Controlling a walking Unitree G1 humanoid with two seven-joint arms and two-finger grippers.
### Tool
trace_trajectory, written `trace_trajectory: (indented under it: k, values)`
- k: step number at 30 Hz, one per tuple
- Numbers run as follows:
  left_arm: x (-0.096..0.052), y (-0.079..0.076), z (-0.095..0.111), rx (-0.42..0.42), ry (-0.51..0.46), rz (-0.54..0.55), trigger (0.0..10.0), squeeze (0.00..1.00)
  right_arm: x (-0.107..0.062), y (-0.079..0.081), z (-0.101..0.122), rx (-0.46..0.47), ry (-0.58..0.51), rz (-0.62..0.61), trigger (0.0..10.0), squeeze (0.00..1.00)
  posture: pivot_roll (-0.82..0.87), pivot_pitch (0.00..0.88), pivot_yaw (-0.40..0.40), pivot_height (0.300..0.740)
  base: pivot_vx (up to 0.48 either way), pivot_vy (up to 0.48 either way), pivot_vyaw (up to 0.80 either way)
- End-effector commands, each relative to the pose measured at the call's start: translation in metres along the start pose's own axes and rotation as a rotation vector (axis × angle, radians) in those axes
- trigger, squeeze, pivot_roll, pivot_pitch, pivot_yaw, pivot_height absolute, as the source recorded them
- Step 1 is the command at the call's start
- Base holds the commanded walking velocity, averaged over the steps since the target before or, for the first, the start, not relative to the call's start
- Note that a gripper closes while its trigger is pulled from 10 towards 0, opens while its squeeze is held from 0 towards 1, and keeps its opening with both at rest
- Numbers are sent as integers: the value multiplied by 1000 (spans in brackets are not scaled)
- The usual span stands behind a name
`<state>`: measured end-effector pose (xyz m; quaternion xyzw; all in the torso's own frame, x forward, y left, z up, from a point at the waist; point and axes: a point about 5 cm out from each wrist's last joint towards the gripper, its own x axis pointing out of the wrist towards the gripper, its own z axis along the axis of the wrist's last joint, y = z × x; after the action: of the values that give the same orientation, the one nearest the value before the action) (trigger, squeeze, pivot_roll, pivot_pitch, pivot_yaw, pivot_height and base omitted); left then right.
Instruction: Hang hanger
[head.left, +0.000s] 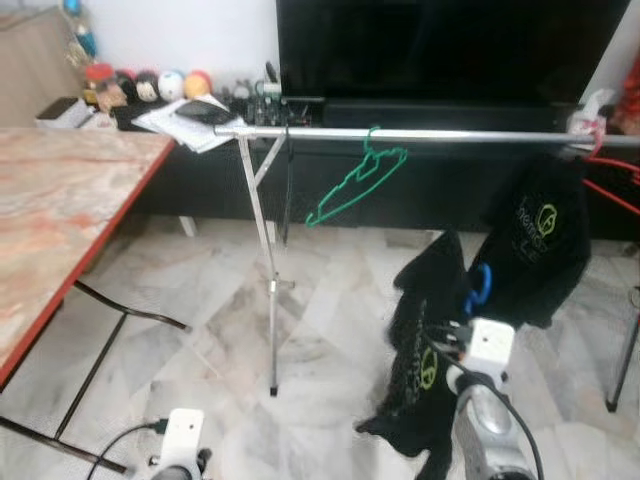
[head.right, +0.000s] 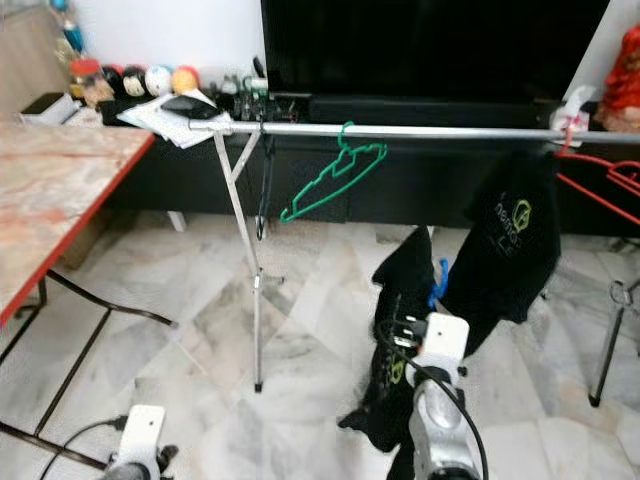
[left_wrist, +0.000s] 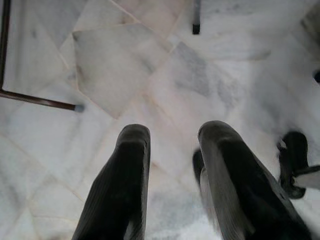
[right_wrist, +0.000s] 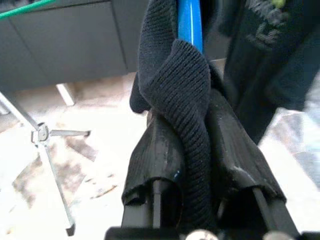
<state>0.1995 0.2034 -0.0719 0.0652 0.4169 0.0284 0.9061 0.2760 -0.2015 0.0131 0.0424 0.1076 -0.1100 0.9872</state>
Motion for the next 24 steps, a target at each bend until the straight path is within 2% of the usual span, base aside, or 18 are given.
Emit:
trace_trajectory:
  k: [1, 24]
  values:
    - [-1, 6, -6, 9, 20, 10, 10000, 0, 3, 7, 8, 13, -42, 11, 10000, 0, -80, 0, -28, 740, -311, 0, 0]
    - [-1, 7, -6, 6, 20, 13, 10000, 0, 3, 7, 6, 3, -31, 9, 10000, 0, -76, 0, -30, 740, -312, 0, 0]
